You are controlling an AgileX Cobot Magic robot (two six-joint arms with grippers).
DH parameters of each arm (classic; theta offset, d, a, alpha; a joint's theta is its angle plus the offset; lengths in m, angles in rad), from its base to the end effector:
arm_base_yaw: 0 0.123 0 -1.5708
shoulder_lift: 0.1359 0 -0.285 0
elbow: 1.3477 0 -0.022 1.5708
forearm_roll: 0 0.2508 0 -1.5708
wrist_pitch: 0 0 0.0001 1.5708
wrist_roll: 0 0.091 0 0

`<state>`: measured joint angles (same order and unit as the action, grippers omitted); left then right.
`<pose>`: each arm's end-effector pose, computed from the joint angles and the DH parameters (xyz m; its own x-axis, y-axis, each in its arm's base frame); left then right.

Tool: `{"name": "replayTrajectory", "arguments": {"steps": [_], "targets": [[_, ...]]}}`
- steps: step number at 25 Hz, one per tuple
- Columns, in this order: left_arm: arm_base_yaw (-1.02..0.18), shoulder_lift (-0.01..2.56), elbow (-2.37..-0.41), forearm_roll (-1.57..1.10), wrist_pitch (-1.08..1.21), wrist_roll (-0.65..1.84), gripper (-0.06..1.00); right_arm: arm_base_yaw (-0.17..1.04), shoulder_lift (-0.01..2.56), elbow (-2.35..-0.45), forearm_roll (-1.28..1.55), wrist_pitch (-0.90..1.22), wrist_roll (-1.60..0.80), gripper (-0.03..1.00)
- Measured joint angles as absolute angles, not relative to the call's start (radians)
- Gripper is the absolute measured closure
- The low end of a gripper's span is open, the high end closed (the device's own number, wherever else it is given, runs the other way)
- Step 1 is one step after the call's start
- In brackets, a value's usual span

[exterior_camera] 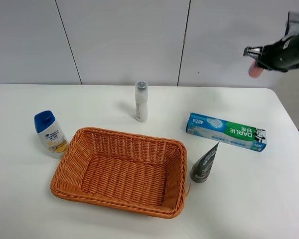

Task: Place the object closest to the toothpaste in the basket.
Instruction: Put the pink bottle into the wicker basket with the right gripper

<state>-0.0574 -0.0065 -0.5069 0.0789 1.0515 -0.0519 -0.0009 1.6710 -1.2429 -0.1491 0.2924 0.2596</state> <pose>-0.0061 0.0066 0.2801 -0.4338 0.0122 -0.9009 -0.0098 0.9998 0.0183 0.3838 -0.0043 0.2833 -0.5812 0.1169 -0.8053 0.1039 0.9922 0.0690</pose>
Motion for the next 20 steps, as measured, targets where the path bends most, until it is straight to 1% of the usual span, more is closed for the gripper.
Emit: {"name": "replayTrajectory", "arguments": {"steps": [4, 10, 13, 16, 20], "targets": [[-0.057, -0.006, -0.507, 0.079, 1.052, -0.052, -0.05, 0.155, 1.582, -1.264, -0.017, 0.315, 0.000, 0.66], [-0.057, -0.006, -0.507, 0.079, 1.052, -0.052, -0.05, 0.496, 1.573, -1.264, 0.265, 0.390, -0.344, 0.66], [-0.057, -0.006, -0.507, 0.079, 1.052, -0.052, -0.05, 0.625, 1.592, -1.264, 0.358, 0.456, -0.446, 0.67], [-0.057, -0.006, -0.507, 0.079, 1.052, -0.052, -0.05, 0.700, 1.633, -1.264, 0.384, 0.530, -0.479, 0.67], [-0.057, -0.006, -0.507, 0.079, 1.052, -0.052, -0.05, 0.722, 1.736, -1.264, 0.389, 0.625, -0.486, 0.67]]}}
